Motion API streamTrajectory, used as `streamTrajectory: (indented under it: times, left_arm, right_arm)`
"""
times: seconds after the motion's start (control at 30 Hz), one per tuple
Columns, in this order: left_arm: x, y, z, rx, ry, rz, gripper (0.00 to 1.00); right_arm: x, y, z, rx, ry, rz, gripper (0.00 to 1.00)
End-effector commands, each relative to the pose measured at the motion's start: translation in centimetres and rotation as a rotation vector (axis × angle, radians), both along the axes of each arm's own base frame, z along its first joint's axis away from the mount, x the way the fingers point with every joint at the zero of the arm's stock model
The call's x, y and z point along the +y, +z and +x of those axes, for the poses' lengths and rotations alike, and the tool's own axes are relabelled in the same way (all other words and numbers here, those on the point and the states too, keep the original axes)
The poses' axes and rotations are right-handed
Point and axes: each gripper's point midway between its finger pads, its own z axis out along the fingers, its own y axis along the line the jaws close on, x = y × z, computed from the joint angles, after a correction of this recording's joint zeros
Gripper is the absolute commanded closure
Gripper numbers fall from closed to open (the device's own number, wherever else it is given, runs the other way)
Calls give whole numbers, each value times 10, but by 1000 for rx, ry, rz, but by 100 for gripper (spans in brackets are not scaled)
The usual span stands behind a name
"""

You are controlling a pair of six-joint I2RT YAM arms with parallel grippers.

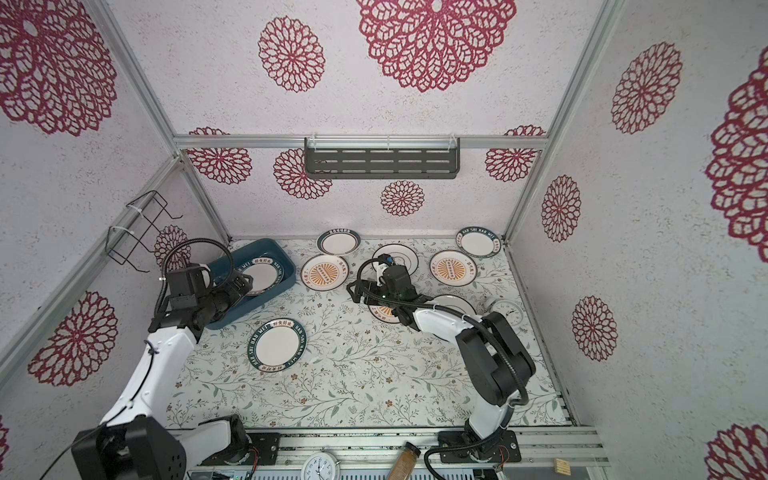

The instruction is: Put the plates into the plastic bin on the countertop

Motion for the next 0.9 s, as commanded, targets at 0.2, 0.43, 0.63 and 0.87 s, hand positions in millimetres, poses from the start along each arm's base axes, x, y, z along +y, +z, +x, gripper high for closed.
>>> streamTrajectory:
  times: [0.2,0.43,0.63,0.87]
  left_arm:
    - [-6,-78,-70,211,113,-85,2]
    - [-21,-134,-72,271,92,-182,0]
    - [-24,-161,-74,336,64,-185,6]
    - [-32,-179,-73,328,31,-219,19]
  right_arm:
    - [71,-10,-17,68,262,57,2]
    - [103,-36,-32,162,404,26,6]
    - [106,-43,-31,173,399,-8,7]
    - [110,-59,-33,229,400,-9,11]
